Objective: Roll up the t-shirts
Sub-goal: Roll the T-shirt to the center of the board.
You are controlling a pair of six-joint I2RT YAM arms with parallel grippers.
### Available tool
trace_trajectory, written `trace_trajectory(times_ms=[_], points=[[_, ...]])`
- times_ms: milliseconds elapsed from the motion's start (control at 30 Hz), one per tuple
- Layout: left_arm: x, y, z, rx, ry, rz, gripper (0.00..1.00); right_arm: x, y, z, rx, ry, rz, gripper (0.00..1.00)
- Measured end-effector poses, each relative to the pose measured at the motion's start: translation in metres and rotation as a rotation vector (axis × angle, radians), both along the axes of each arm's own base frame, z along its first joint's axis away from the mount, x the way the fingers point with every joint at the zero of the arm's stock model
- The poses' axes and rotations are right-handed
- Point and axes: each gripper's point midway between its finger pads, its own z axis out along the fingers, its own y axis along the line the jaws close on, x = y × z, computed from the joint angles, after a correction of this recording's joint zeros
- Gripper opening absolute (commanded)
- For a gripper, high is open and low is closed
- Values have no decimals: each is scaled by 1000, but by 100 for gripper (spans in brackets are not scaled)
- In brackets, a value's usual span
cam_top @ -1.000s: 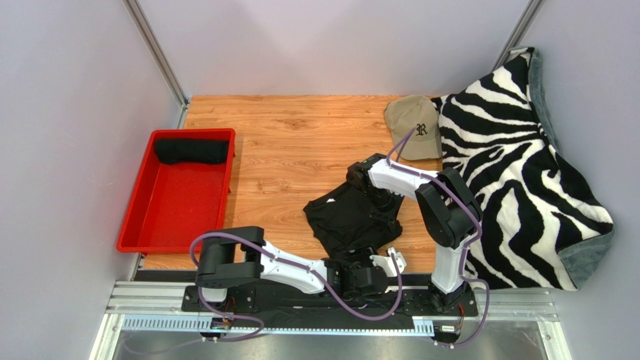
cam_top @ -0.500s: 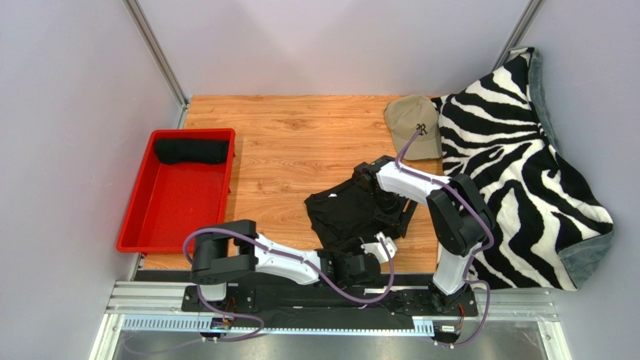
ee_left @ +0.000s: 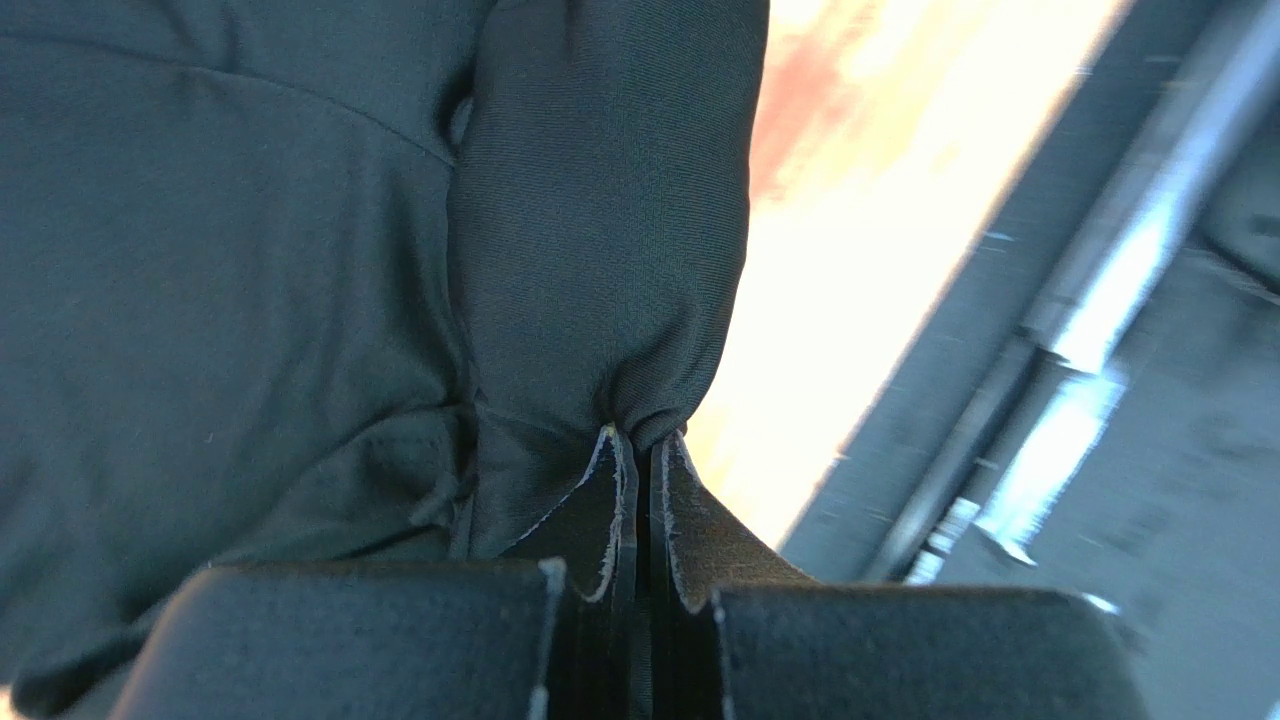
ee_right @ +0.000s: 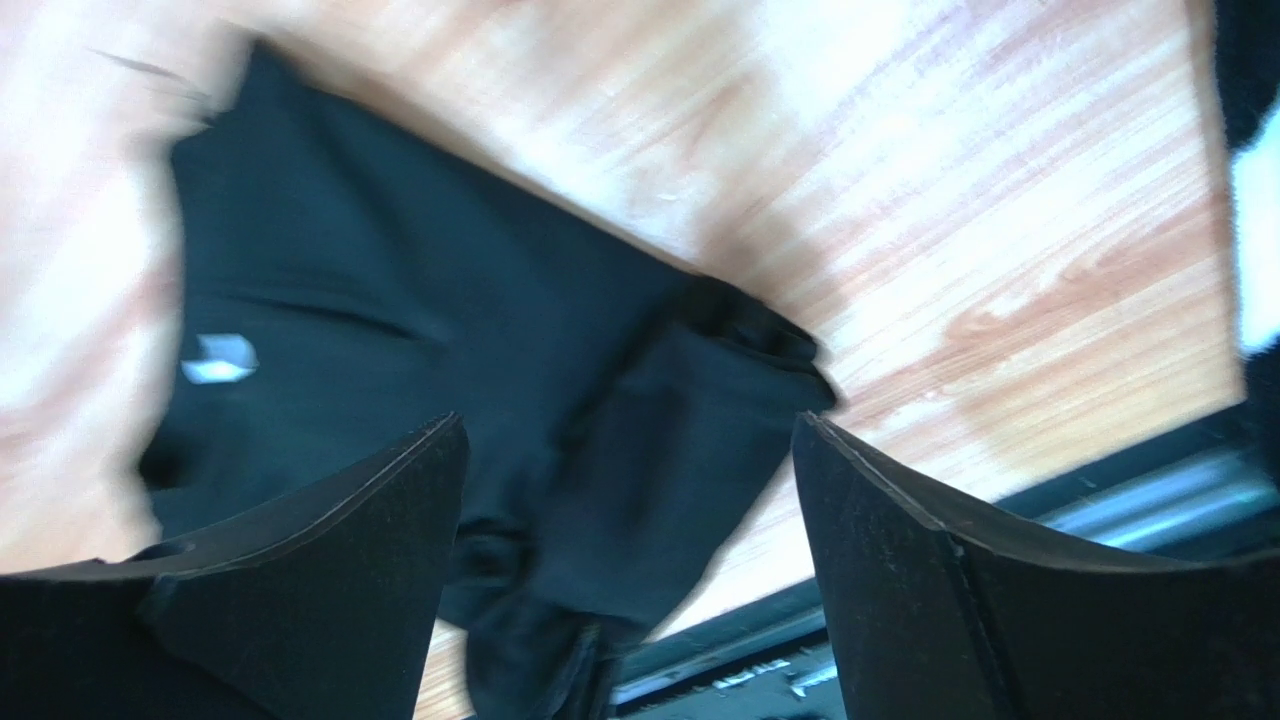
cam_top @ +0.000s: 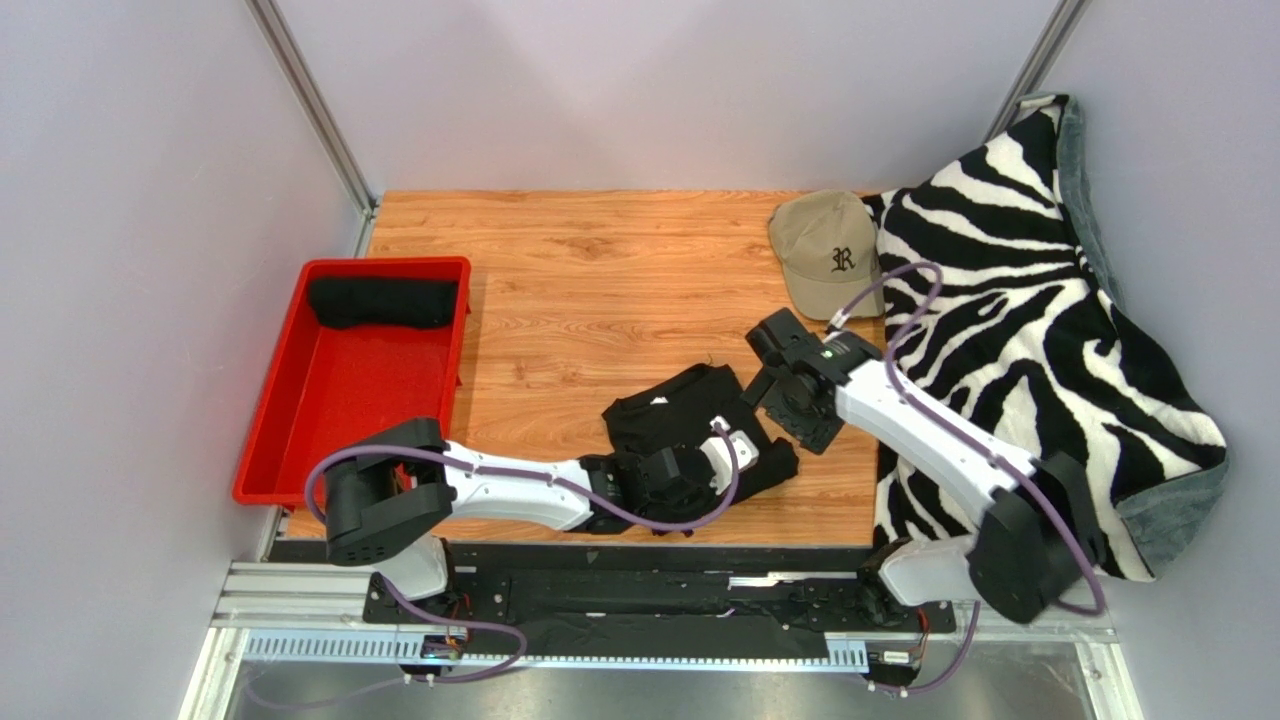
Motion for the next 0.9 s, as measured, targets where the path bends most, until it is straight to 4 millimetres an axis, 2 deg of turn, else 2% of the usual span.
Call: trace_trajectory(times_ms=[100,200,367,600,867,900], points=[[-4,-2,1,-41,106,-28,0,1,-3,17,58,-108,-16,81],[-4,-2,2,-83,218,-37,0,-1,-7,20,86,-163,-23,79],[4,1,8,-173,430,-12,0,-19,-13,9,106,-191,-15,78],[9,4,0,-290,751,23,0,-48,-8,-8,161,-201,-4,77],[7,6,0,-364,954,46,0,-55,14,-30,145,-161,25,76],[6,6,0,-369,971,49,0,-54,16,-32,142,-160,26,74]])
